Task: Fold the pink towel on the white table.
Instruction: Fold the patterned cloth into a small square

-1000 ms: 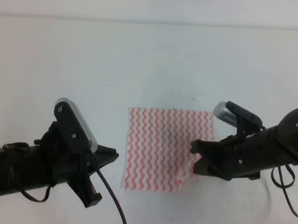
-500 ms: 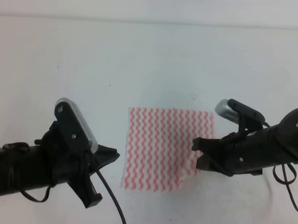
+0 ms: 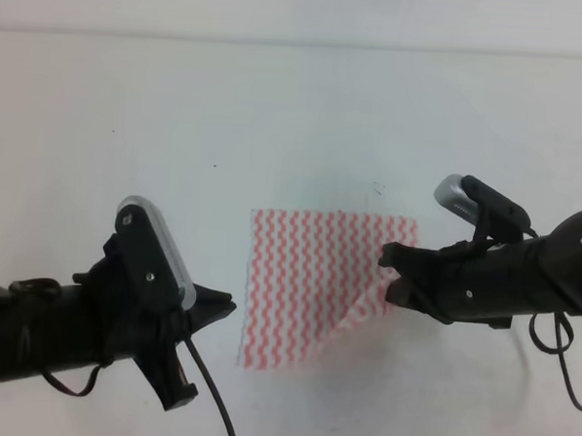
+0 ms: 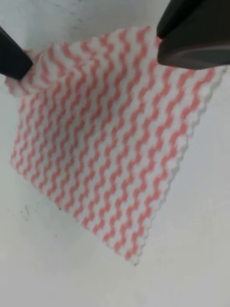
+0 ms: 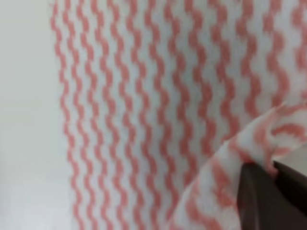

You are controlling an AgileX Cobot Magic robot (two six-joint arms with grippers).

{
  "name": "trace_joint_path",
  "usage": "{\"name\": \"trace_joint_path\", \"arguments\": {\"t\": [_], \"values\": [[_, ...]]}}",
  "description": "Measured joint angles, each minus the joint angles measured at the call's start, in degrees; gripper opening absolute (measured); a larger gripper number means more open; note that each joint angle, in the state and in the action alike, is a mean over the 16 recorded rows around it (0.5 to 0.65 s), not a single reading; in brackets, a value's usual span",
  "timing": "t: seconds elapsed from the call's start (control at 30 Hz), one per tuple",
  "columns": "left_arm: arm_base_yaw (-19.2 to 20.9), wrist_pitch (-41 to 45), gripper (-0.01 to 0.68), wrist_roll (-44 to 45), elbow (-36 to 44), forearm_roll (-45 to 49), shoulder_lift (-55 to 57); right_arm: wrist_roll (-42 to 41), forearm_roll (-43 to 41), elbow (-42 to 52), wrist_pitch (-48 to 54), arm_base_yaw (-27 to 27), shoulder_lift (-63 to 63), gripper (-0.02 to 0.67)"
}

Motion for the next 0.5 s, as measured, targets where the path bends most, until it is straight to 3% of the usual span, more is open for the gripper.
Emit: {"name": "trace_joint_path", "arguments": {"t": [0.5], "values": [[0.00,2.00,0.018,5.71,-1.42,-0.61,6.49,-1.20,2.59,-0.03,-3.31,-0.04,-0.33,-0.002]]}}
